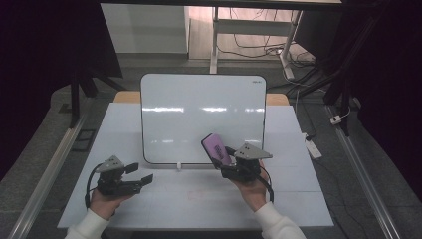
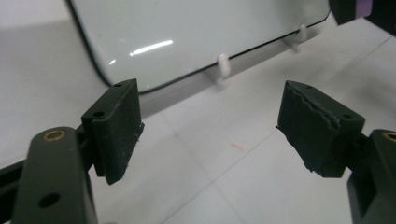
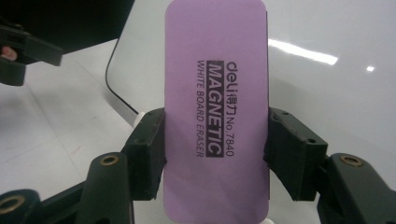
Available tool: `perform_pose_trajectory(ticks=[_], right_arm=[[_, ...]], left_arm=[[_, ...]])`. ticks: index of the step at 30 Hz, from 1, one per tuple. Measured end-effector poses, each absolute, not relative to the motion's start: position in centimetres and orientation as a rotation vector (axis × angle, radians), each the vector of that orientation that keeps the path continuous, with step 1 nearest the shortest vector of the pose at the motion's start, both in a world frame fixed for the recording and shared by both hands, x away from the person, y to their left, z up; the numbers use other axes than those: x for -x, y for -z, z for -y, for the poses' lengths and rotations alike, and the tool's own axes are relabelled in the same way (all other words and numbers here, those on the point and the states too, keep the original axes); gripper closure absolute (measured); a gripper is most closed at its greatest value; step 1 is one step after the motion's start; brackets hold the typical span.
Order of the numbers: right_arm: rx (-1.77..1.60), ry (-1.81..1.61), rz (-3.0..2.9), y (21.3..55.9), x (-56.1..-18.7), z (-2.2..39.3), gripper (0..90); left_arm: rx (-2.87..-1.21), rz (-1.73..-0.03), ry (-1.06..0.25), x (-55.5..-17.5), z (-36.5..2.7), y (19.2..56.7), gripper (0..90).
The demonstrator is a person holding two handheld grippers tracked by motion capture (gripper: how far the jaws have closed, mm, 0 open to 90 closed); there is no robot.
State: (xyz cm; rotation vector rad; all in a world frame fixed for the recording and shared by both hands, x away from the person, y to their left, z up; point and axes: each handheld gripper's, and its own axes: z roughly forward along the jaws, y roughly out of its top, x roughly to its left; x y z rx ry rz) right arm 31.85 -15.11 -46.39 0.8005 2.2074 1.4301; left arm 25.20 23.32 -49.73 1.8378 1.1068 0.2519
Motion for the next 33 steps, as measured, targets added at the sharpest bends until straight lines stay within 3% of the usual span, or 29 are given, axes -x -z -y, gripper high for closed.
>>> perform_pose_trajectory(ticks=[25,33], right_arm=[[-0.787,-1.473,-2.149,47.5,-30.9,12.8,40.6],[-0.753,-1.474,-2.133,47.8,-30.4,11.9,40.6]], left_arm=[[-1.796,-0.91,-0.134,-29.6,-14.3,45.4,25.0],[-1.763,-0.908,-0.069,-30.8,-13.2,45.5,32.6]])
